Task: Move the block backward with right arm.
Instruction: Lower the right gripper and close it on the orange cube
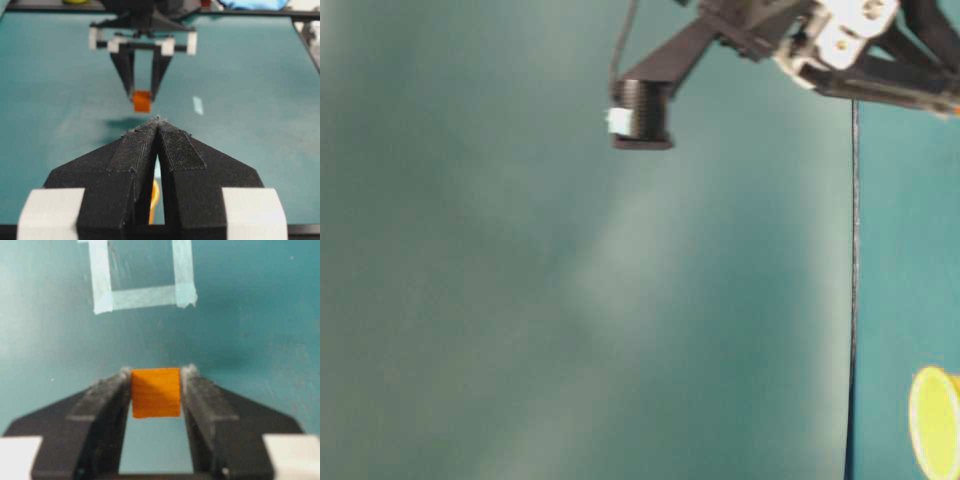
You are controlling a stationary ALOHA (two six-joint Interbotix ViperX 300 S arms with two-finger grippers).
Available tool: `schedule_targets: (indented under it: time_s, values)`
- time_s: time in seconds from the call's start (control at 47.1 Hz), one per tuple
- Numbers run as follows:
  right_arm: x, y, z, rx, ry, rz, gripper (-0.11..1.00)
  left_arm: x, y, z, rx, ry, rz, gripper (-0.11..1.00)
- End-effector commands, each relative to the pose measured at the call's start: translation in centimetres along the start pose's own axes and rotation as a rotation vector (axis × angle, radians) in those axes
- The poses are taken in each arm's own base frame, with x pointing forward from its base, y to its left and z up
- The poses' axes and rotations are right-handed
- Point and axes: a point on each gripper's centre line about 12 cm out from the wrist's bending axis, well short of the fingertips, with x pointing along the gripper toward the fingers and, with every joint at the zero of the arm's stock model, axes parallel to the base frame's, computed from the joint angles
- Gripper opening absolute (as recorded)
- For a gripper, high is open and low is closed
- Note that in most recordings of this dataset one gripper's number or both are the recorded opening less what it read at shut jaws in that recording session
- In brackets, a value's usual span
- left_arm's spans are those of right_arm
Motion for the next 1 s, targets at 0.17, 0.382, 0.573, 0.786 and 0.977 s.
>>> schedule_targets:
  time_s: [0.17, 0.382, 0.573, 0.786, 0.977]
  values:
    - [-2.8, 0.4, 3.1, 0.005, -0.062, 0.009, 0.40, 0.2, 0.0, 1.3, 0.003, -0.034, 0.001, 0.00]
    - [-4.1, 0.6, 4.3, 0.005, -0.061, 0.009, 0.40, 0.2, 0.0, 1.4, 0.003, -0.034, 0.001, 0.00]
    - [-4.8, 0.6, 4.5, 0.005, -0.050, 0.008, 0.40, 0.2, 0.0, 1.5, 0.002, -0.037, -0.001, 0.00]
    - [-5.1, 0.5, 5.0, 0.008, -0.065, 0.008, 0.40, 0.2, 0.0, 1.5, 0.003, -0.037, 0.001, 0.00]
    - [-5.3, -0.6, 5.6, 0.038, -0.080, -0.012, 0.40, 0.2, 0.0, 1.5, 0.003, -0.037, 0.001, 0.00]
